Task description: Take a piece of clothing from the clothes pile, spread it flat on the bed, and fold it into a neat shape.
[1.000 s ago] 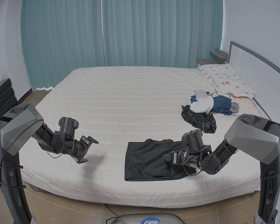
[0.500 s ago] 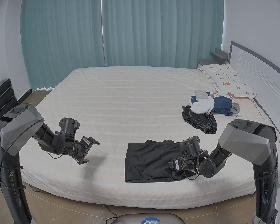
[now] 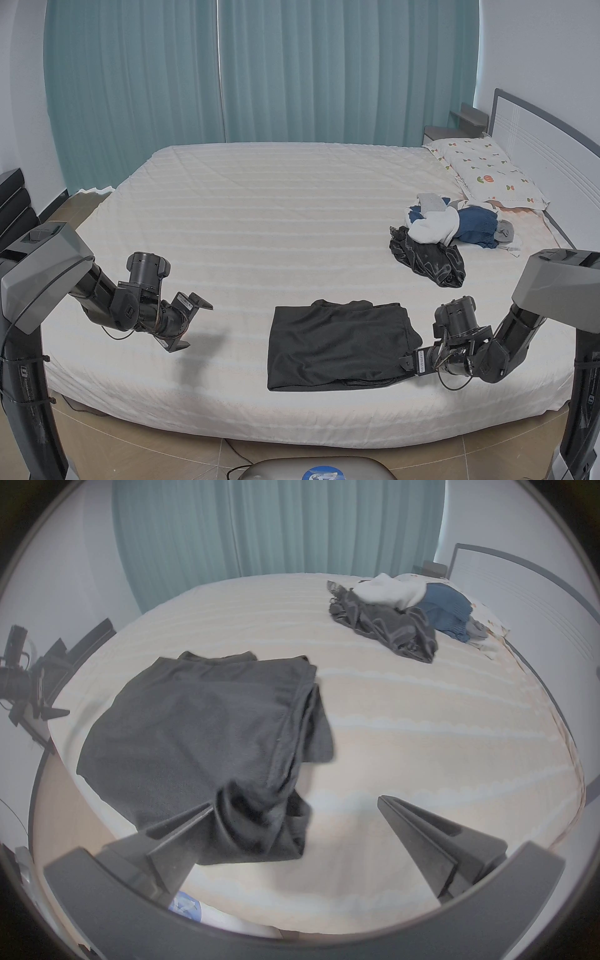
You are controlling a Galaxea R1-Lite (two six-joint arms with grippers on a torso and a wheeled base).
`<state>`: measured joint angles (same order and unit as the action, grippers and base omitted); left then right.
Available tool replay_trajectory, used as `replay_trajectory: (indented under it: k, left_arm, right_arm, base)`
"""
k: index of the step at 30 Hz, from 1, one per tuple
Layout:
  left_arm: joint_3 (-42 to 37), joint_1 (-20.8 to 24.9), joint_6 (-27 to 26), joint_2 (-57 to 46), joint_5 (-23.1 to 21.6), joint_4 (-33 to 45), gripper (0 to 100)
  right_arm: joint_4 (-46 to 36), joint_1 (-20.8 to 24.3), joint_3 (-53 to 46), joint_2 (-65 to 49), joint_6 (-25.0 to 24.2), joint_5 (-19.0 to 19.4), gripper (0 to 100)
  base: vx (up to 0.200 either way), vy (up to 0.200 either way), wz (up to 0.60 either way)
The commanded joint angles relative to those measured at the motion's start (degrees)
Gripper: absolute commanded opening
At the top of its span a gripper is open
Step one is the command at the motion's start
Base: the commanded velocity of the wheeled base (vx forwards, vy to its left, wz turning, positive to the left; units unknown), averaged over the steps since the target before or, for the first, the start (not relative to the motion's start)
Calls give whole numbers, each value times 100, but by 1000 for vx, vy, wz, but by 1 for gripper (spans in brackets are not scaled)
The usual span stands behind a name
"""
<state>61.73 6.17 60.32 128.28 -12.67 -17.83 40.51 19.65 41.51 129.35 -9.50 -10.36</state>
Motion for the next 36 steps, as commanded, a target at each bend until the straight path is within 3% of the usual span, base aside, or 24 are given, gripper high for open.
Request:
replay_trajectory:
  k: [1,4,8,11,15,18,19,21,28,36]
  left_arm:
    - [14,7,15,30,1,-1,100]
    - [14,7,24,30,10,-1,100]
    - [14,7,33,30,19,-1,100]
    - [23,-2,33,30,19,-1,100]
    - [14,7,24,21,10,-1,100]
    - [-3,7,-11,21,19,-1,100]
    - [-3,7,-11,30,19,-1,100]
    - [-12,7,-3,13,27,-9,100]
    - [-12,7,-11,13,36,-1,100]
    - [-21,7,-11,21,36,-1,100]
  right_arm:
    - [379,-286,-477,-244,-35,210,100]
    - [730,-357,-829,-270,-52,632,100]
    - [1143,-568,-1180,-306,-17,825,100]
    - [1495,-796,-1145,-332,-52,1019,100]
    - [1741,-972,-706,-376,-316,1607,100]
    - [1697,-796,103,-33,-1775,2029,100]
    - [1706,-717,270,151,-2153,2082,100]
    - [1715,-691,569,512,-2425,2161,100]
    - [1759,-823,1333,1426,-2548,2372,100]
    - [1759,-805,1588,1549,-2575,2390,100]
  base:
    - [0,0,0]
    - [0,0,0]
    - [0,0,0]
    - [0,0,0]
    - [50,0,0]
    - [200,0,0]
    - [200,0,0]
    - [100,0,0]
    - [0,0,0]
    - [0,0,0]
